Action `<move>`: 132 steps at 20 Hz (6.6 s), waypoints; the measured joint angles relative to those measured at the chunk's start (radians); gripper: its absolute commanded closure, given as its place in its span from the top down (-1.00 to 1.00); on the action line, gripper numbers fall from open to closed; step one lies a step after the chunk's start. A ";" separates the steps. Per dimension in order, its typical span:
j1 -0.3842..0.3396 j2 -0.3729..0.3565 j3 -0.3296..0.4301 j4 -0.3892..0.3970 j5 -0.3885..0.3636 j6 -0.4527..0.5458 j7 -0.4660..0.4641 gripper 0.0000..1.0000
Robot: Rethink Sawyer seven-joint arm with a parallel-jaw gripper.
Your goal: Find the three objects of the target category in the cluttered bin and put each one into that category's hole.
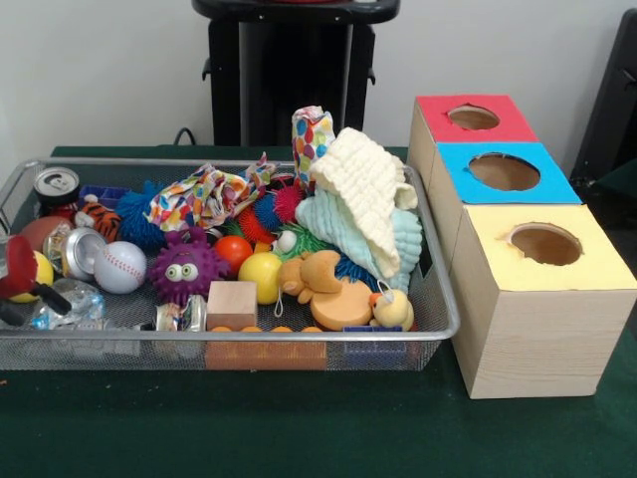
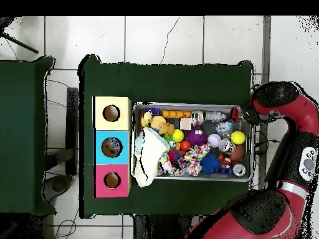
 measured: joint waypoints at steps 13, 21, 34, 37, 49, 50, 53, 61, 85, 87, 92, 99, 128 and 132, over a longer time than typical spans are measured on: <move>-0.020 0.000 -0.003 -0.006 -0.003 -0.001 -0.102 1.00; -0.071 0.001 0.000 -0.006 0.014 0.086 -0.175 1.00; -0.197 -0.037 -0.012 0.143 0.083 0.221 -0.273 1.00; -0.252 -0.070 -0.021 0.244 0.101 0.209 -0.273 1.00; -0.349 -0.109 -0.025 0.445 0.143 0.097 -0.273 1.00; -0.349 -0.110 -0.025 0.448 0.144 0.091 -0.273 1.00; -0.341 -0.115 -0.025 0.468 0.146 0.039 -0.273 1.00; -0.318 -0.133 -0.024 0.501 0.165 -0.036 -0.273 1.00; -0.175 -0.108 -0.002 0.358 0.173 -0.037 -0.273 1.00; -0.172 -0.107 -0.001 0.344 0.173 -0.052 -0.273 1.00; -0.174 -0.113 -0.002 0.343 0.173 -0.132 -0.273 1.00; -0.172 -0.135 -0.002 0.336 0.173 -0.298 -0.273 1.00; -0.235 -0.124 -0.010 0.447 0.181 -0.308 -0.273 1.00; -0.248 -0.130 -0.010 0.482 0.195 -0.311 -0.273 1.00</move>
